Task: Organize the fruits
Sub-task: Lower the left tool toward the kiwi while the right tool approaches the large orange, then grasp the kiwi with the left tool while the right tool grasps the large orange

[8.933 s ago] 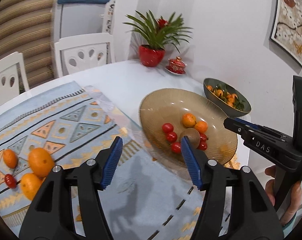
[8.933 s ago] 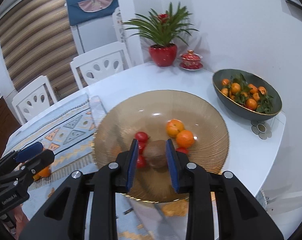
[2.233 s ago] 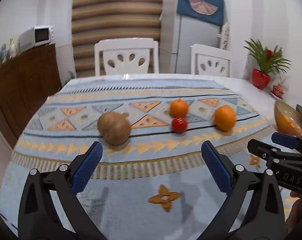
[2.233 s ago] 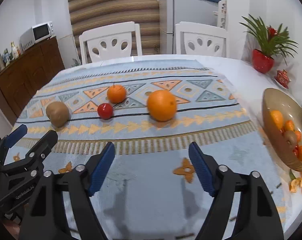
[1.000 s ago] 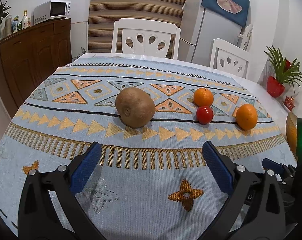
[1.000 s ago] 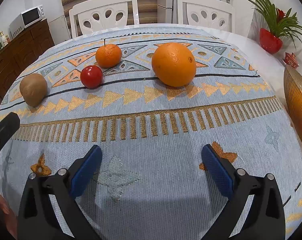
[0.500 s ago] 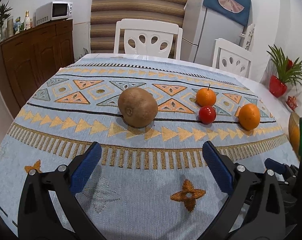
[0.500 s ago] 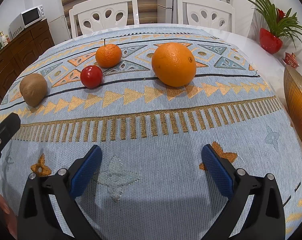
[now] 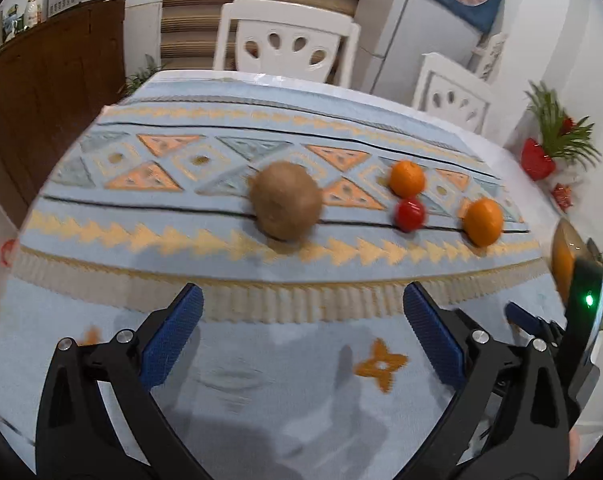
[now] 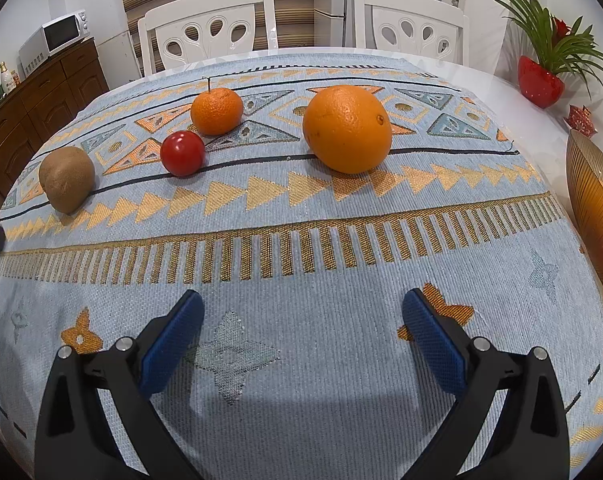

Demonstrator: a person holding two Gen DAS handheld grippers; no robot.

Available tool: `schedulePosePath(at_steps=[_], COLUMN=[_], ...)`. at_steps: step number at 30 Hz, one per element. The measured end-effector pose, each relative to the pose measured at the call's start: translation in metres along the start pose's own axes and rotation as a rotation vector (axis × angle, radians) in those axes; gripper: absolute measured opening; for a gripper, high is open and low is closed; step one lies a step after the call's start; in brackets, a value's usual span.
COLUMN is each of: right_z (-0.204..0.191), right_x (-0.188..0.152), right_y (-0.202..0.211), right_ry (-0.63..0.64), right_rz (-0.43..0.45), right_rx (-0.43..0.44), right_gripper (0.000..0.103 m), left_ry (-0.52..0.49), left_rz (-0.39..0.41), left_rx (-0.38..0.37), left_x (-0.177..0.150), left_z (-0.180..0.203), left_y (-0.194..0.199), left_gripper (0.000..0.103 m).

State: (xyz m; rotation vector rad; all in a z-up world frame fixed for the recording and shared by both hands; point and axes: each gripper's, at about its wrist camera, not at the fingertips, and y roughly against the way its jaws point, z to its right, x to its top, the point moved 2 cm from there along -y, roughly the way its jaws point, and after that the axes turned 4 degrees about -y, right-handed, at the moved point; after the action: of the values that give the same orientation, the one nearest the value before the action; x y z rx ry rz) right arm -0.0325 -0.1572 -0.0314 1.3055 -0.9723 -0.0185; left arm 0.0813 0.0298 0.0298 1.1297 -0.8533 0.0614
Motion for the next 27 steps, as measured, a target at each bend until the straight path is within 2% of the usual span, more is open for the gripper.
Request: schedulePosePath(at_steps=[4, 7, 9, 11, 12, 14, 16, 18, 20, 23, 25, 27], right_z=[0.003, 0.005, 0.013, 0.019, 0.026, 0.041, 0.050, 0.050, 0.046, 0.038, 0.037, 0.036], right_x=[0.000, 0.001, 0.001, 0.003, 0.010, 0.033, 0.055, 0.077, 0.086, 0.086, 0.082, 0.081], right_y=[0.001, 0.005, 0.008, 0.011, 0.017, 0.036, 0.044, 0.034, 0.014, -0.019, -0.029, -0.024], right_ry=[0.005, 0.126, 0.142, 0.137, 0.101, 0.035, -0.004, -0.016, -0.004, 0.021, 0.018, 0.030], right_rz=[-0.026, -0.140, -0.166, -0.180, -0.158, -0.035, 0.029, 0.040, 0.039, 0.101, 0.068, 0.108], right_rx=[0.009, 0.070, 0.142, 0.167, 0.171, 0.153, 0.152, 0.156, 0.126, 0.022, 0.020, 0.029], right_gripper=[0.098, 0.098, 0.098, 0.098, 0.098, 0.098, 0.098, 0.098, 0.098, 0.098, 0.094, 0.094], left_ry=[0.032, 0.009, -0.010, -0.028, -0.024, -0.004, 0.008, -0.007, -0.037, -0.051, -0.058, -0.057], left_rz=[-0.038, -0.045, -0.033, -0.002, 0.005, 0.014, 0.043, 0.070, 0.098, 0.108, 0.103, 0.087], left_rx=[-0.017, -0.007, -0.012, 0.005, 0.005, -0.005, -0.033, -0.015, 0.036, 0.045, 0.058, 0.057], left_x=[0.021, 0.035, 0.042, 0.048, 0.049, 0.051, 0.050, 0.048, 0.046, 0.046, 0.046, 0.047], left_z=[-0.012, -0.006, -0.001, -0.001, -0.002, -0.006, -0.008, -0.007, -0.003, -0.001, 0.001, 0.001], left_y=[-0.007, -0.024, -0.036, -0.046, -0.052, -0.060, -0.065, -0.066, -0.068, -0.069, -0.071, -0.075], left_gripper=[0.099, 0.099, 0.099, 0.099, 0.099, 0.098, 0.098, 0.098, 0.098, 0.098, 0.098, 0.095])
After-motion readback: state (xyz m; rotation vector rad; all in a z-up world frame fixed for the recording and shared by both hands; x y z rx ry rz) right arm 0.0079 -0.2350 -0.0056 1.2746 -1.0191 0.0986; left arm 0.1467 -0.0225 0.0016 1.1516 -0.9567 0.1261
